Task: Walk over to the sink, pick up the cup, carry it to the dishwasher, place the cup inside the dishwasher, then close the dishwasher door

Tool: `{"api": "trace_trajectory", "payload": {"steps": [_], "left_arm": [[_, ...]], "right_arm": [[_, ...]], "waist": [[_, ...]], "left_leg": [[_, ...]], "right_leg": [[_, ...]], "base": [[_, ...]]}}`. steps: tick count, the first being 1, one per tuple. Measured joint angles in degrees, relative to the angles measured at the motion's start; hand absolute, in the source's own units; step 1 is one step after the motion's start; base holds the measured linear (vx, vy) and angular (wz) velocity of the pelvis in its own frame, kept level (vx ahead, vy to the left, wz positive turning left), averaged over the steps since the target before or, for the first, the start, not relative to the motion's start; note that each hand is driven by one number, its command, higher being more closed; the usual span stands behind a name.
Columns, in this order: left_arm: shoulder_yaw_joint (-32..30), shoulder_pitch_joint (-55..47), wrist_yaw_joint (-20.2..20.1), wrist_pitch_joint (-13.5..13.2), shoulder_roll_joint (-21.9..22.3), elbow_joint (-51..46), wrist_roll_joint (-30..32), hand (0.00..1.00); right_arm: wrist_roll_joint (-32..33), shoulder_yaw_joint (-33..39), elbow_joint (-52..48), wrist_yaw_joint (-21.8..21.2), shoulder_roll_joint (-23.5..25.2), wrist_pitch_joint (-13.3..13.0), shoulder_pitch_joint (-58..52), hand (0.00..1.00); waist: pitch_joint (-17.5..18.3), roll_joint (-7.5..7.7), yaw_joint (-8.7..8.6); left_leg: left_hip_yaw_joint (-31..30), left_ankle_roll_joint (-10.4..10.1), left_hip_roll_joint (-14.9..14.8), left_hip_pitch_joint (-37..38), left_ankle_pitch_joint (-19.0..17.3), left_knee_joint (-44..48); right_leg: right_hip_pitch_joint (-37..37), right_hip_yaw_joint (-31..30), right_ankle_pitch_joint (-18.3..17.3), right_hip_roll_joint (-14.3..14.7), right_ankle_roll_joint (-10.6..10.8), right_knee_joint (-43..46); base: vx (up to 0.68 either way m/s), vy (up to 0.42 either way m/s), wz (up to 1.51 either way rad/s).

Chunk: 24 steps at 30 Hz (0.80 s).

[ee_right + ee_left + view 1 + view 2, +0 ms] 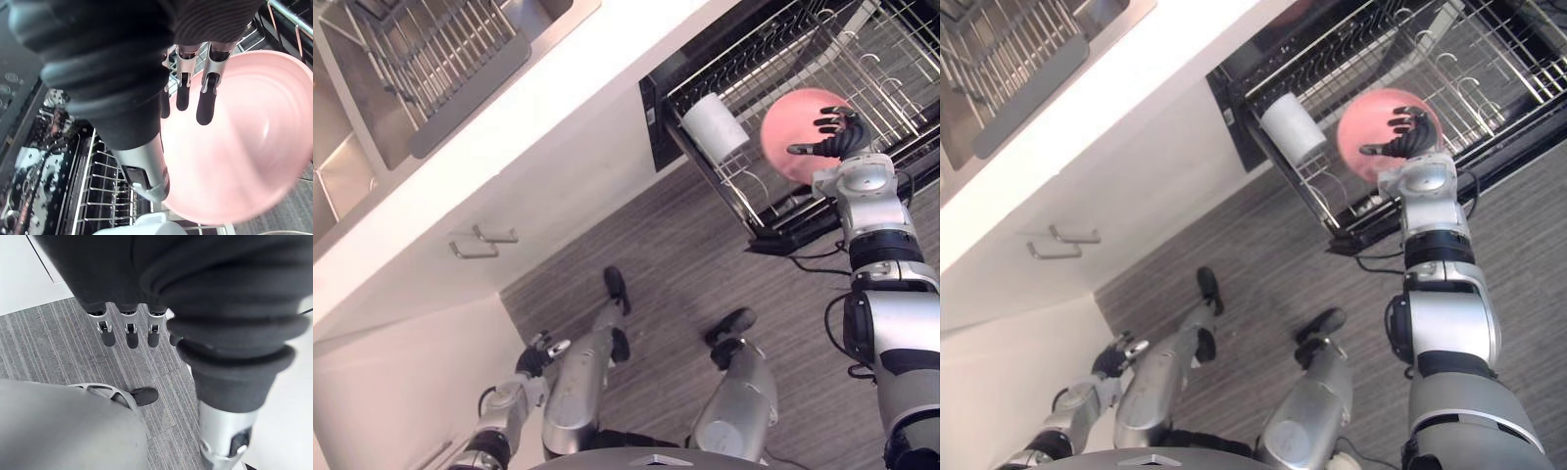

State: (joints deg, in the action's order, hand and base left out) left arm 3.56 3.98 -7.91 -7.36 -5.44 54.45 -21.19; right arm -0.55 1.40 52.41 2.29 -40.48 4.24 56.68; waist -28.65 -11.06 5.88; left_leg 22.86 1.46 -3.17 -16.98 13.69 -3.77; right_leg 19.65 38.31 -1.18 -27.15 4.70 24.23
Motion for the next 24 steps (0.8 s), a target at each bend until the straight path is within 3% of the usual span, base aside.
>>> {"api": "trace_trajectory", "payload": {"steps": [3,5,8,12,15,16,20,24], "left_arm": [[-0.14,-1.38,-0.5,-0.06,0.01,-1.54,0.0,0.0],[-0.49,-1.51,-0.51,0.01,0.07,-1.64,0.0,0.0],[-1.34,-2.18,-0.41,-0.03,0.21,-2.21,0.0,0.0],[-2.13,-5.18,-0.08,-0.5,0.3,-2.7,0.09,0.0],[-3.64,-6.95,0.13,-0.77,0.25,-2.04,0.4,0.0],[-3.74,-7.99,0.18,-0.81,0.13,-1.84,0.7,0.0],[-5.86,-9.99,0.22,-1.77,-0.12,0.41,1.24,0.0],[-5.9,-10.34,0.16,-1.79,-0.89,1.4,1.22,0.0]], "right_arm": [[2.81,1.94,-4.17,-3.52,0.11,-0.41,-0.79,0.0],[3.72,3.64,-9.86,-4.94,0.2,-3.06,-2.58,0.0],[7.1,7.1,-15.59,-4.53,0.63,-4.64,-5.09,0.0],[12.65,17.06,-22.41,1.74,1.76,-7.4,-10.35,0.0],[13.7,20.86,-22.29,6.39,1.76,-7.76,-13.36,0.0],[14.42,22.62,-22.21,8.4,1.76,-7.45,-15.19,1.0],[20.19,28.57,-20.41,13.45,1.88,-4.85,-21.74,1.0],[26.89,30.98,-12.83,15.28,2.86,-2.39,-27.19,1.0]], "waist": [[0.0,0.0,-0.95],[-0.01,0.02,-1.48],[-0.04,0.06,-1.92],[-0.07,0.37,-3.2],[0.05,1.11,-4.22],[0.4,1.77,-4.67],[1.97,4.02,-6.11],[2.95,5.17,-7.07]], "left_leg": [[-0.39,-0.15,0.15,1.88,-0.09,-0.56],[-0.46,-0.56,0.09,3.39,-0.39,-0.6],[-0.47,-0.95,-0.29,5.3,-0.69,-0.66],[0.29,-1.34,-1.46,8.45,-0.97,-0.7],[1.16,-1.49,-2.02,10.13,-1.08,-0.71],[1.77,-1.56,-2.27,10.73,-1.12,-0.71],[4.42,-2.4,-3.07,12.2,-1.84,-1.07],[5.34,-2.65,-3.68,12.31,-2.28,-1.08]], "right_leg": [[-1.84,0.15,-0.29,-0.03,0.32,0.0],[-3.56,0.34,-0.48,0.0,0.54,-0.41],[-6.01,0.75,-0.45,0.68,0.67,-1.51],[-10.54,1.6,0.35,2.65,1.22,-4.37],[-12.35,1.52,0.82,3.39,1.65,-5.05],[-12.83,1.36,0.82,3.59,1.66,-5.23],[-13.56,0.42,0.72,4.61,1.58,-5.99],[-13.26,-0.01,0.24,5.18,1.28,-6.09]], "base": [[-0.01,-0.066,0.01],[-0.01,-0.059,0.01],[0.01,-0.063,0.01],[0.06,-0.091,-0.01],[0.06,-0.086,-0.1],[0.05,-0.096,-0.16],[0.02,-0.075,-0.15],[-0.02,-0.051,-0.09]]}}
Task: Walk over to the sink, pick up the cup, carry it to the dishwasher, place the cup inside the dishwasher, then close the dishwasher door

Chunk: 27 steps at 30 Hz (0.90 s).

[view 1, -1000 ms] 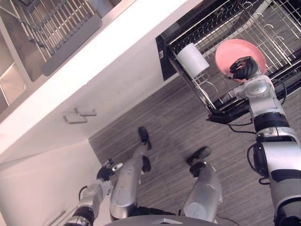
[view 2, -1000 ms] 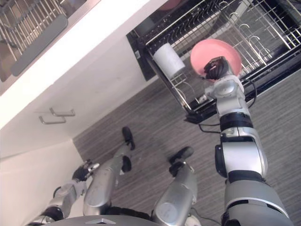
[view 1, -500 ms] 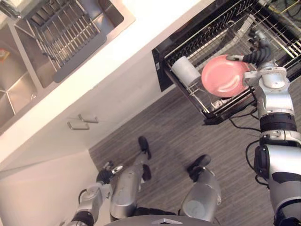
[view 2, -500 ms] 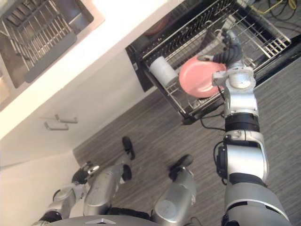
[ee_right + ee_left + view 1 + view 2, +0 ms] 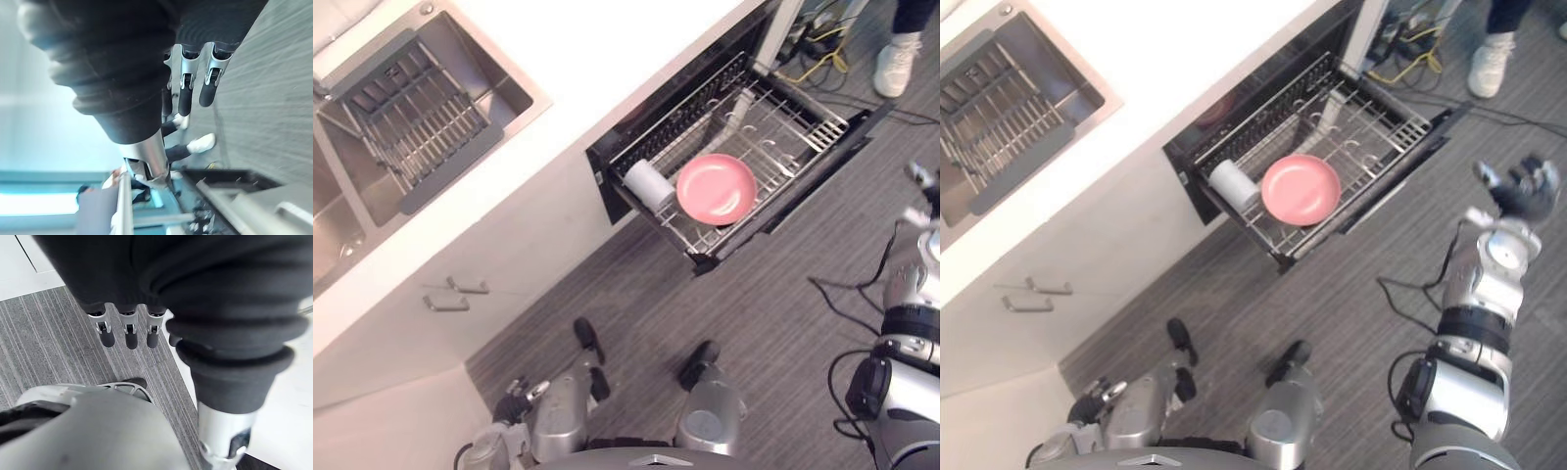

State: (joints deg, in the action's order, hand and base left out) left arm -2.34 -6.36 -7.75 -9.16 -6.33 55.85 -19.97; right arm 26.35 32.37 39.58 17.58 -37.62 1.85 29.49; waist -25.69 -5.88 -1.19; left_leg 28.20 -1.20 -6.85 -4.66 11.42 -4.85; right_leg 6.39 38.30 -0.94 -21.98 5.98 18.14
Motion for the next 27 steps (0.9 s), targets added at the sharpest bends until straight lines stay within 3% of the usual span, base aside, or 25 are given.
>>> {"api": "trace_trajectory", "payload": {"steps": [5,12,16,18,19,21,23,27], "left_arm": [[0.26,0.1,-0.02,0.16,-0.4,1.07,0.01,0.0],[1.53,1.43,-0.02,1.24,-0.95,1.53,0.01,0.0],[2.58,1.46,0.0,1.21,-0.9,1.42,-0.1,0.0],[2.91,1.79,-0.04,1.27,-0.87,1.31,-0.1,0.0],[3.83,2.23,-0.07,1.31,-0.86,1.17,-0.1,0.0],[4.76,2.36,-0.08,1.42,-0.86,1.05,-0.11,0.0],[5.11,2.52,-0.16,1.88,-0.61,0.98,-0.25,0.0],[7.13,2.79,-0.3,1.91,-0.13,0.93,-1.23,0.0]], "right_arm": [[4.2,-0.23,6.73,-4.13,6.35,3.56,-5.94,1.0],[2.01,-3.02,11.36,-10.05,11.84,3.03,-5.9,1.0],[-5.41,-7.06,11.25,-9.81,11.82,0.21,-0.29,1.0],[-12.31,-11.01,11.14,-8.8,10.42,-0.47,3.47,1.0],[-17.98,-13.63,11.57,-6.91,8.41,0.12,5.83,1.0],[-23.32,-16.69,13.11,-5.48,4.56,1.74,8.04,1.0],[-30.05,-21.97,13.24,-4.55,1.61,4.82,12.87,1.0],[-37.22,-29.75,15.78,-5.07,-2.02,8.24,20.83,1.0]], "waist": [[0.05,-0.06,-0.92],[0.28,-0.6,0.38],[0.46,-1.29,1.45],[0.45,-2.36,1.85],[0.45,-3.37,2.18],[0.34,-4.19,3.29],[0.1,-5.28,3.54],[-0.12,-8.34,4.54]], "left_leg": [[0.68,-0.04,-0.16,-1.83,-0.02,-0.01],[-0.06,0.89,1.25,-4.38,0.63,0.06],[-0.68,1.28,2.55,-4.74,0.9,0.33],[-1.87,1.61,3.14,-5.72,1.13,0.33],[-2.91,1.7,3.64,-6.47,1.21,0.33],[-3.37,2.14,4.18,-7.4,1.53,0.33],[-4.47,2.59,4.49,-9.35,2.0,0.34],[-5.43,2.57,4.82,-10.7,2.79,0.32]], "right_leg": [[2.43,-0.54,-0.34,0.03,0.2,-0.04],[4.82,-0.07,-0.1,-1.97,-0.02,2.22],[5.25,0.38,-1.22,-4.06,0.24,4.59],[5.78,1.13,-1.73,-5.0,0.34,5.79],[5.89,2.0,-2.31,-5.94,0.27,6.89],[6.92,2.21,-2.75,-7.01,0.17,8.32],[8.86,2.38,-2.9,-7.66,-0.08,9.58],[9.85,3.34,-3.24,-8.68,-0.44,10.83]], "base": [[-0.04,-0.035,-0.05],[0.04,-0.039,0.1],[0.04,-0.026,0.18],[0.0,-0.033,0.3],[-0.02,-0.024,0.43],[-0.04,-0.016,0.26],[-0.06,-0.012,0.13],[-0.07,-0.003,0.16]]}}
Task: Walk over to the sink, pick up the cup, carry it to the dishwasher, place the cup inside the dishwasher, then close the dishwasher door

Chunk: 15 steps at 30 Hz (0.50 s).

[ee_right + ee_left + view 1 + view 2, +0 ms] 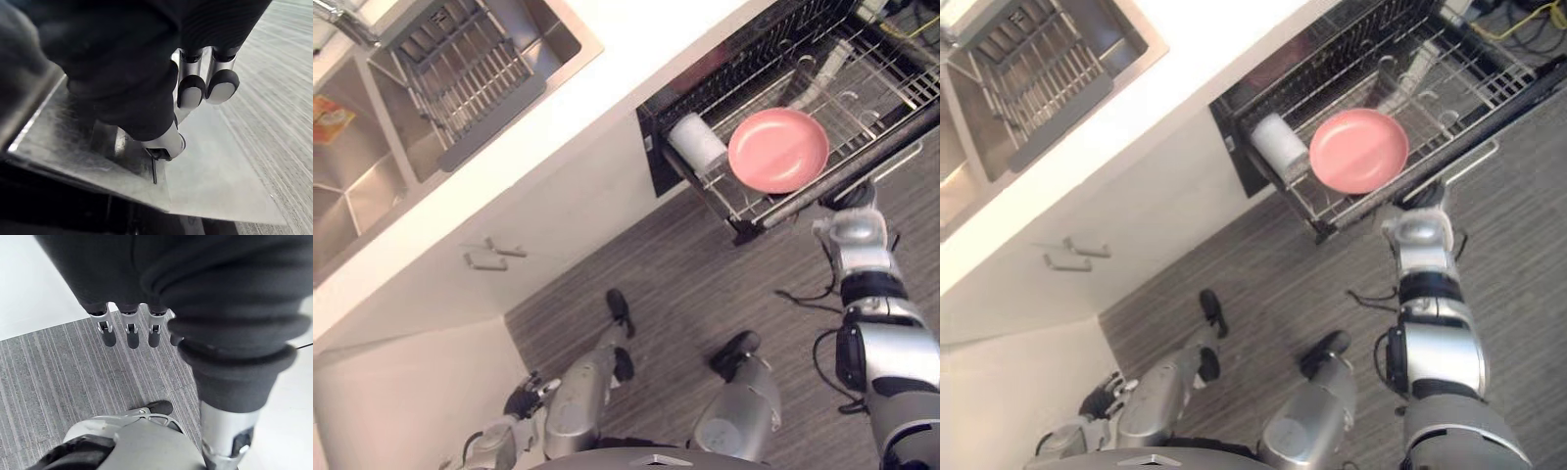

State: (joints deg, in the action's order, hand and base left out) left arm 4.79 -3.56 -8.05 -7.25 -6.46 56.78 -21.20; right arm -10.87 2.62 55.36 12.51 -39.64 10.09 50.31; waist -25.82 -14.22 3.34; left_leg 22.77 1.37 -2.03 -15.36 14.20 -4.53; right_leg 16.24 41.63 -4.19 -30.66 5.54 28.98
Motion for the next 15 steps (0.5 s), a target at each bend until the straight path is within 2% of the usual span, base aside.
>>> {"api": "trace_trajectory", "payload": {"steps": [1,2,6,10,11,12,15], "left_arm": [[0.01,-0.04,-0.03,0.03,0.47,0.02,0.0,0.0],[0.02,-0.22,-0.25,0.31,0.79,0.05,0.02,0.0],[0.07,-0.54,-1.18,1.44,0.95,-0.01,0.07,0.0],[0.08,-0.87,-2.46,1.63,0.94,-2.48,0.29,0.0],[0.05,-1.16,-2.65,1.64,0.94,-3.12,0.64,0.0],[-0.03,-1.73,-2.81,1.64,0.93,-4.16,1.03,0.0],[-0.06,-2.73,-3.77,1.57,0.92,-5.55,1.86,0.0]], "right_arm": [[-1.22,-1.9,0.35,-0.05,-1.02,1.28,2.27,1.0],[-3.01,-3.44,1.14,-0.43,-1.72,1.63,4.42,1.0],[-5.2,-8.17,1.9,-2.56,-2.16,2.61,10.47,1.0],[-10.48,-14.1,1.9,-7.35,-3.99,1.24,15.14,1.0],[-11.34,-15.79,1.89,-7.87,-4.0,-0.41,16.47,1.0],[-12.0,-16.22,1.88,-8.02,-4.02,-3.66,17.25,1.0],[-11.82,-17.8,1.73,-7.4,-4.83,-9.82,18.37,1.0]], "waist": [[0.3,-1.28,0.63],[0.84,-2.02,2.0],[1.26,-2.6,3.3],[1.4,-2.8,4.63],[1.42,-2.81,4.63],[1.44,-2.85,4.54],[1.46,-2.88,4.55]], "left_leg": [[-0.72,-0.23,0.22,-0.62,0.18,-0.08],[-0.87,-0.23,0.37,-1.55,0.18,-0.27],[-1.58,-1.03,0.56,-2.78,0.77,-0.09],[-2.48,-1.14,1.58,-2.78,0.87,0.03],[-2.71,-1.11,1.82,-2.73,0.89,0.04],[-3.42,-0.99,2.15,-2.42,0.98,0.05],[-4.35,-0.74,2.58,-1.1,1.16,0.06]], "right_leg": [[0.39,0.33,-0.52,-0.43,0.44,0.64],[1.79,0.09,-0.61,-0.81,0.32,1.22],[2.95,0.28,-0.92,-1.52,-0.04,2.47],[2.79,0.68,-1.46,-3.14,-0.03,3.97],[2.5,0.98,-1.59,-3.38,0.05,4.1],[1.68,1.68,-1.81,-3.58,0.16,4.17],[-0.74,3.03,-2.66,-4.13,0.58,4.58]], "base": [[-0.09,0.007,0.15],[-0.09,0.008,0.1],[-0.04,-0.001,0.08],[0.0,-0.01,0.15],[0.01,-0.005,0.15],[0.02,-0.005,0.16],[0.05,-0.028,0.21]]}}
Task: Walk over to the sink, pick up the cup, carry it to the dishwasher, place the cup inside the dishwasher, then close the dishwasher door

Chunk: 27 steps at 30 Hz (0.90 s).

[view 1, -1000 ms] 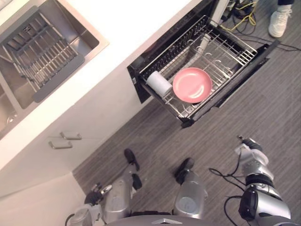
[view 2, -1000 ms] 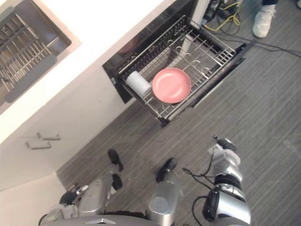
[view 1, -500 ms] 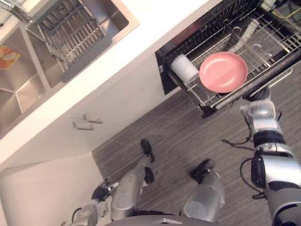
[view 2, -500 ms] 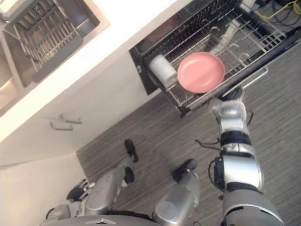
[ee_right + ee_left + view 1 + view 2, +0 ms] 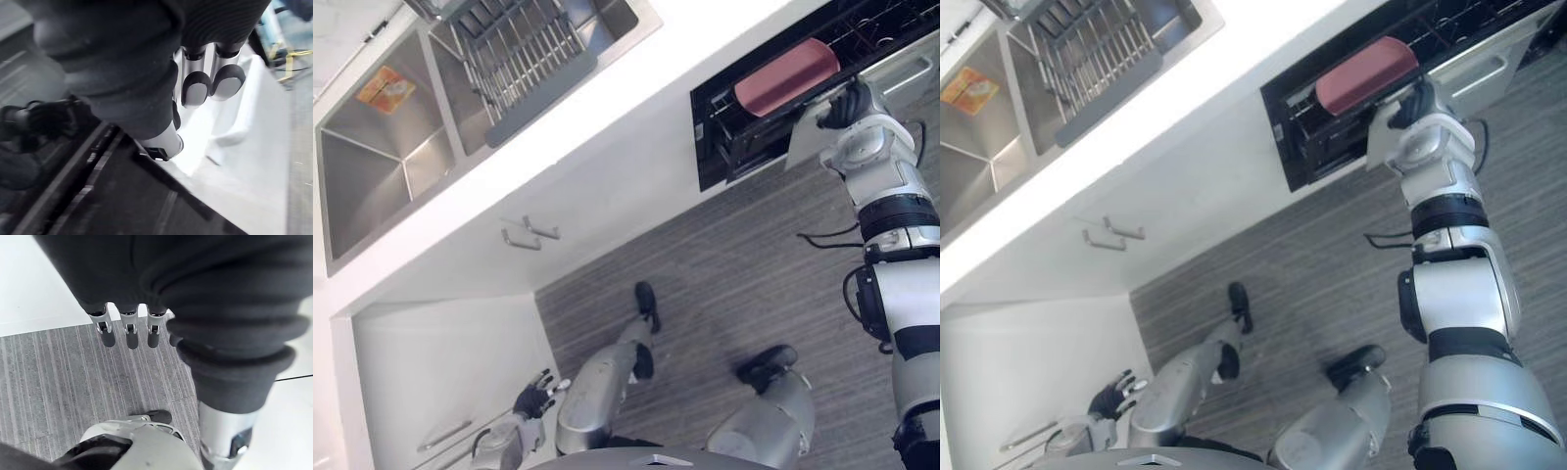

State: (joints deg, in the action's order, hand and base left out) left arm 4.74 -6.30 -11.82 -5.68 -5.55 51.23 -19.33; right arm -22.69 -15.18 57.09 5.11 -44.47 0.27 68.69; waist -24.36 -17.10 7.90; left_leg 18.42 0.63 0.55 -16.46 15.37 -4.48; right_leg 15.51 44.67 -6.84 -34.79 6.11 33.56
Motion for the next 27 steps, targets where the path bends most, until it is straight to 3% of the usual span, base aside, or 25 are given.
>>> {"api": "trace_trajectory", "payload": {"steps": [1,2,6,8,11,12,14,16,17,18,22,24,26,27], "left_arm": [[0.0,-0.64,-0.53,-0.1,0.0,-0.45,0.96,0.0],[-0.12,-1.43,-1.04,-0.31,-0.01,-1.14,1.12,0.0],[-0.08,-2.18,-1.39,-1.04,-0.05,-1.4,1.5,0.0],[0.01,-2.38,-1.76,-1.64,-0.03,-1.21,1.5,0.0],[-0.01,-3.18,-2.31,-2.85,0.03,-0.59,1.45,0.0],[-0.06,-3.2,-2.3,-3.28,0.03,-0.26,1.43,0.0],[-0.13,-3.2,-2.29,-4.36,0.04,0.68,1.43,0.0],[-0.55,-3.14,-2.36,-4.96,0.08,1.82,1.3,0.0],[-1.41,-2.96,-2.95,-5.25,0.24,2.39,0.35,0.0],[-2.28,-2.93,-3.41,-5.41,0.43,2.63,0.05,0.0],[-5.22,-2.74,-3.31,-5.69,1.39,4.8,-0.87,0.0],[-7.1,-2.59,-3.32,-5.77,1.86,6.34,-1.47,0.0],[-9.91,-2.73,-3.77,-6.3,1.63,8.63,-3.06,0.0],[-10.83,-2.8,-3.78,-6.45,1.46,8.9,-3.11,0.0]], "right_arm": [[0.57,-0.03,-0.53,1.99,0.05,-5.67,0.48,1.0],[2.52,-0.05,-1.93,3.8,0.48,-10.21,1.22,0.0],[9.73,1.38,-2.06,5.58,0.68,-15.68,0.6,0.0],[24.41,10.84,-3.55,4.51,1.43,-17.85,-1.56,0.0],[39.68,22.68,-7.06,1.96,4.38,-18.13,-5.86,0.0],[41.68,23.91,-7.23,0.9,4.85,-17.99,-6.84,0.0],[45.78,26.71,-8.08,-2.66,5.94,-17.26,-11.22,0.0],[51.44,28.0,-12.37,-9.48,8.52,-16.66,-18.24,0.0],[55.54,29.61,-16.42,-14.92,11.22,-16.27,-24.09,0.0],[56.76,30.16,-17.85,-16.42,12.64,-16.24,-26.57,0.0],[57.2,32.25,-20.02,-21.67,22.83,-16.1,-44.69,0.0],[58.0,32.28,-19.09,-24.12,27.24,-14.48,-53.23,0.0],[58.63,33.3,-9.99,-25.74,32.43,-13.34,-61.13,0.0],[58.21,33.84,-7.71,-25.6,33.7,-13.37,-62.5,0.0]], "waist": [[0.0,0.0,0.12],[0.02,-0.03,0.14],[0.31,-0.42,-0.8],[0.38,-0.5,-0.91],[0.52,-0.68,-1.69],[0.5,-0.65,-1.95],[0.44,-0.57,-2.55],[0.14,-0.16,-3.66],[-0.35,0.5,-4.29],[-0.42,0.6,-4.64],[-0.02,4.46,-6.37],[0.79,6.39,-6.78],[2.95,10.14,-7.45],[3.45,11.01,-7.41]], "left_leg": [[-0.14,-0.09,0.02,0.69,-0.28,0.0],[-0.21,-0.2,0.02,1.2,-0.39,0.0],[-0.15,-0.06,0.03,2.05,-0.34,0.0],[0.47,-0.03,0.02,4.13,-0.33,-0.01],[0.87,0.26,-0.32,6.06,-0.93,-0.03],[1.12,0.32,-0.41,6.41,-1.0,-0.03],[2.11,0.43,-0.84,7.78,-1.32,-0.05],[2.72,-0.04,-1.78,9.36,-1.89,-0.32],[3.53,-0.59,-2.71,10.4,-2.36,-0.39],[4.04,-0.76,-3.17,10.91,-2.74,-0.4],[6.98,-1.14,-5.15,12.83,-3.94,-0.45],[7.11,-1.59,-5.53,13.62,-3.78,-0.43],[7.16,-2.17,-5.75,15.06,-4.15,-0.44],[7.25,-2.33,-5.76,15.51,-4.27,-0.45]], "right_leg": [[-0.86,0.2,-0.32,-0.01,0.16,0.01],[-1.53,0.36,-0.57,-0.02,0.33,0.05],[-2.71,1.18,-0.84,-0.02,0.6,-0.02],[-5.16,1.43,-1.0,0.15,0.81,-0.59],[-7.6,1.68,-0.95,1.23,1.0,-2.34],[-8.01,1.69,-0.91,1.42,0.96,-2.65],[-9.58,1.64,-0.6,2.29,1.06,-3.95],[-11.39,1.53,0.05,4.01,1.49,-6.12],[-12.66,1.51,0.38,5.44,1.62,-7.76],[-13.24,1.5,0.41,6.04,1.64,-8.27],[-15.71,1.61,0.83,8.78,2.36,-10.92],[-17.18,1.88,1.31,9.96,2.93,-12.73],[-20.27,3.27,1.94,11.4,3.55,-15.92],[-21.01,3.36,2.1,11.73,3.63,-16.64]], "base": [[0.05,-0.037,0.11],[0.07,-0.059,0.06],[0.04,-0.054,0.02],[0.04,-0.053,0.0],[0.05,-0.048,-0.06],[0.04,-0.039,-0.1],[0.04,-0.042,-0.14],[0.07,-0.083,-0.22],[0.05,-0.086,-0.22],[0.07,-0.109,-0.18],[0.09,-0.104,-0.12],[0.13,-0.121,-0.04],[0.14,-0.092,0.1],[0.13,-0.066,0.05]]}}
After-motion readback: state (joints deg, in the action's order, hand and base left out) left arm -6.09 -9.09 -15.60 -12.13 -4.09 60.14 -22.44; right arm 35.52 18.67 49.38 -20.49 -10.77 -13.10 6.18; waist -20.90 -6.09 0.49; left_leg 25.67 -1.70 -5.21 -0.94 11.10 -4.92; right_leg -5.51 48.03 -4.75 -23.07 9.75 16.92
